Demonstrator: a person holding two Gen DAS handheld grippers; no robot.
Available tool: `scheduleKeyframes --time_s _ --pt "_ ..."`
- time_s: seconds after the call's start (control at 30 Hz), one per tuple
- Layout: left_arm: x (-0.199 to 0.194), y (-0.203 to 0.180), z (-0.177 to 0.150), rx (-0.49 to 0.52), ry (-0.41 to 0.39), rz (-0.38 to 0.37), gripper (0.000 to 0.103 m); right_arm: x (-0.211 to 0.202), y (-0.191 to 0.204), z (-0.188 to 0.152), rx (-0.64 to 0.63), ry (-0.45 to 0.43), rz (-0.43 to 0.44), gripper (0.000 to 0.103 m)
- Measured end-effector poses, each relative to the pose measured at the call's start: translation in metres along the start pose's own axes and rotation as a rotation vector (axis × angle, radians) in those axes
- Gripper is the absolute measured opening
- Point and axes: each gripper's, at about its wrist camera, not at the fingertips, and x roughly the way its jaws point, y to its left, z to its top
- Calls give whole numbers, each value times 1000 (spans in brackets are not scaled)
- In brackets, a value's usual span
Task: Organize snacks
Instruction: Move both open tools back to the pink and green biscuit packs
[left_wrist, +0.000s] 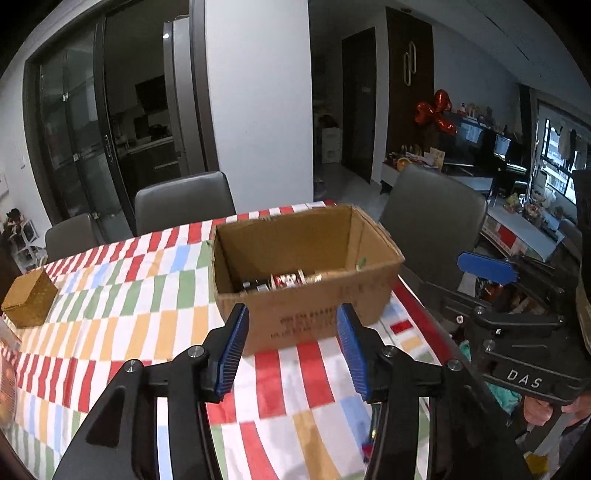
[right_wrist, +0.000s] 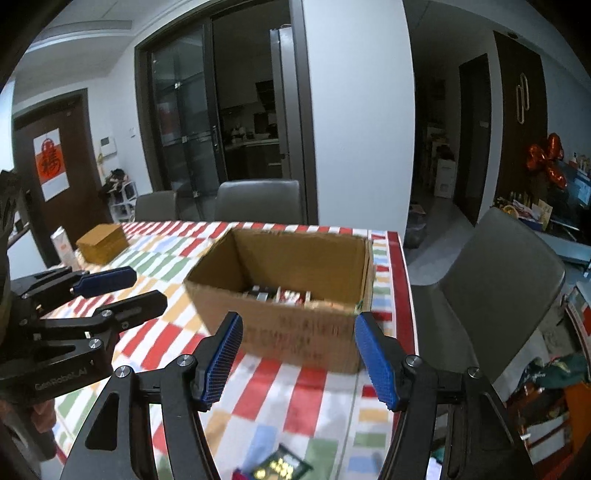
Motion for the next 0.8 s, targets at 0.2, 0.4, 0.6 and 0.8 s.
scheduleKeyframes --time_s 0.2,0.4,0.6,0.8 --pt "-8 -13 -33 -8 38 -23 49 -13 9 -37 -40 36 1 64" --pt "-11 -24 -69 -27 89 -56 49 -21 11 -74 -47 93 13 64" --pt "-5 -33 -107 -59 169 -108 49 -23 10 -108 -40 158 -3 64" --pt "6 -47 -143 -62 251 -154 49 -18 9 -143 -27 255 10 64"
